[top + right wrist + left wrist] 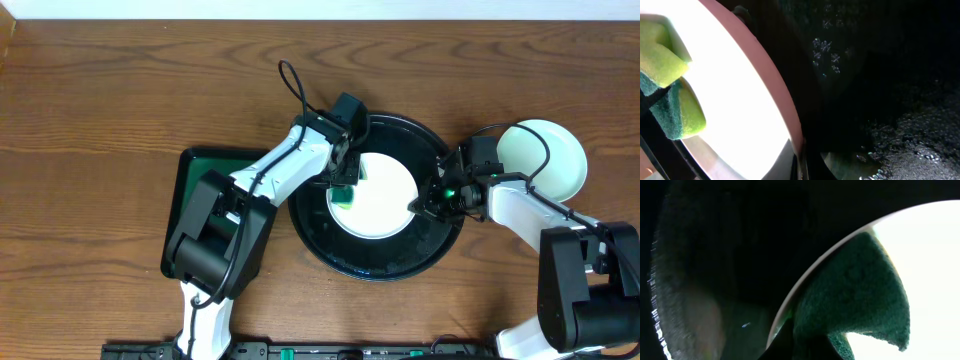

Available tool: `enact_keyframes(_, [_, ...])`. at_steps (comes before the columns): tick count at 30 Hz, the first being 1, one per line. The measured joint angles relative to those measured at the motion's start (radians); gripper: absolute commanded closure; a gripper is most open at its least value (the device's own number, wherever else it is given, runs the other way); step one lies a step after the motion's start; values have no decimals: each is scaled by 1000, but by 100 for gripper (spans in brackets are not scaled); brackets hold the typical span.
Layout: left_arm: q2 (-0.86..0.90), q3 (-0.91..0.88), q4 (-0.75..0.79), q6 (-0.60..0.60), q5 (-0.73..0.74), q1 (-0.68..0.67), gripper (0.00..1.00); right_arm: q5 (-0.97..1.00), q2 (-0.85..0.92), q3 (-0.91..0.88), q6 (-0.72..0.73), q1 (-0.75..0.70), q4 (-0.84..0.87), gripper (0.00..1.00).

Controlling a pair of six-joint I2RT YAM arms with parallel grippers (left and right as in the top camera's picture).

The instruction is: Clean dirty plates on tray and stack at the side

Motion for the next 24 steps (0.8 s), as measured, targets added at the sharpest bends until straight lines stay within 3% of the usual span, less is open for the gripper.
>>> enact_keyframes(6, [0,11,-53,-87,-52,-16,93,2,3,4,3,2,-11,99])
enact_keyframes(14, [0,10,-33,-89,-56,-19,93,39,2,21,11,32,-66,99])
enact_keyframes(24, [0,10,-31,-69,-82,-18,93,201,-28,31,112,170,-92,99])
